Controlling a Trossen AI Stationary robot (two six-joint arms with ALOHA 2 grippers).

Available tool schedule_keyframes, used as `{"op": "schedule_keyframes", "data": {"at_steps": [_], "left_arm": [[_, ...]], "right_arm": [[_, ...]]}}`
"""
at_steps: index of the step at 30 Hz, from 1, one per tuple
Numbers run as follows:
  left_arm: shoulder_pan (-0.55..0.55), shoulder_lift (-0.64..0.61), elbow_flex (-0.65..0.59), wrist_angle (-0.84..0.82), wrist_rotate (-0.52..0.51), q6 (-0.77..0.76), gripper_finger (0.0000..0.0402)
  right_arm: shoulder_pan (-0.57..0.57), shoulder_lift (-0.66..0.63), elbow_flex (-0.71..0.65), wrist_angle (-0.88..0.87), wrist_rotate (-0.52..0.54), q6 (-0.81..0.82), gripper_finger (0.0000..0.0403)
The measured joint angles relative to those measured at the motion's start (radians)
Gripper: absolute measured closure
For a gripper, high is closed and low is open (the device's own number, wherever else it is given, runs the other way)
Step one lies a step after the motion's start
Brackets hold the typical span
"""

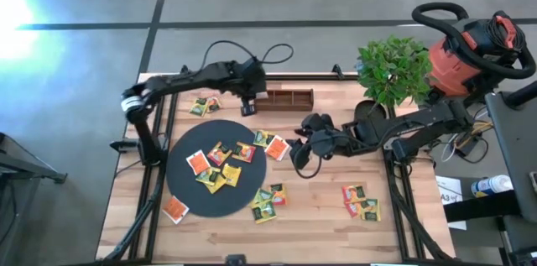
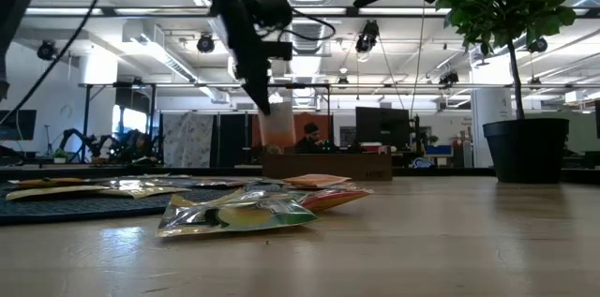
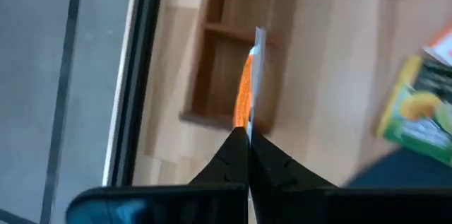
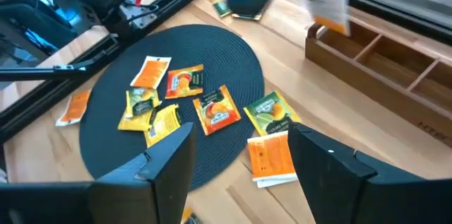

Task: Pick & Place Tea
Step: Put the orange tea bag into the left section of the wooden organizer

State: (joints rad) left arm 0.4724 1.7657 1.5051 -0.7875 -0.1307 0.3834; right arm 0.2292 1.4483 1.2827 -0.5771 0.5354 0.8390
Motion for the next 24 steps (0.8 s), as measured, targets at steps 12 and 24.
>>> {"op": "schedule_keyframes", "data": {"at_steps": [12,24], "left_arm": [[0.032,0.224,0.297,-0.185,-0.002,0.037,0.0401],[0.049,0.313,0.308,-0.183,0.003,0.006,0.0401]], "right_arm": [[0.016,0.006,-0.003,-0.086,-0.003,0.052,0.0179],[0.016,0.006,-0.008,-0.111,-0.003,0.048,0.0179]]}}
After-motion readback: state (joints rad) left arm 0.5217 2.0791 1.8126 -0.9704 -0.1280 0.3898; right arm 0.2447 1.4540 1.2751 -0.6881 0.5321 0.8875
